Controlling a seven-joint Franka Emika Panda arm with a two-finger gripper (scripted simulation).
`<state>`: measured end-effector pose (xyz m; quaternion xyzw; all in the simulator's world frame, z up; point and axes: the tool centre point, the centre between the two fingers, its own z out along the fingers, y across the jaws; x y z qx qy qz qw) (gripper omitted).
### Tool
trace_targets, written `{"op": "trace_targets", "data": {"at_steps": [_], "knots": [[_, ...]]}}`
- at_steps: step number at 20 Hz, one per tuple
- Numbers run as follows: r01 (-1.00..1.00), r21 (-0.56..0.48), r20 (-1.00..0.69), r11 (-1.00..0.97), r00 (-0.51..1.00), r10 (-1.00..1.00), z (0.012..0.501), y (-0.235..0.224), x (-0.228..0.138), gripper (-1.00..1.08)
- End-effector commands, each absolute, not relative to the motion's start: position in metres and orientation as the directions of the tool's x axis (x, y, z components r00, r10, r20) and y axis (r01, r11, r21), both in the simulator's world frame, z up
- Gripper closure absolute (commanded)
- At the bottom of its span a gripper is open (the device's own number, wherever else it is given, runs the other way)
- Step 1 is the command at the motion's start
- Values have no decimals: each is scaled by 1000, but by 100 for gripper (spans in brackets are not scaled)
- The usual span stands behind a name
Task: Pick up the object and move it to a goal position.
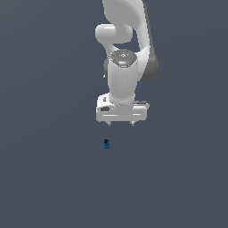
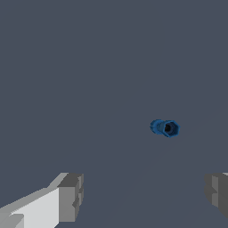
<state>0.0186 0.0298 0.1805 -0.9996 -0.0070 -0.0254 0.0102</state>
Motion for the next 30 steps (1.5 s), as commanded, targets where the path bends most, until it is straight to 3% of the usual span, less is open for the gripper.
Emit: {"op": "trace_targets", "data": {"at_steps": [1, 16, 30], "knots": [[18, -18, 47, -1000, 999, 17, 174, 25, 21, -92], [62, -1, 5, -998, 998, 62, 102, -32, 46, -92], [66, 0, 0, -998, 998, 66, 76, -39, 47, -92]]}}
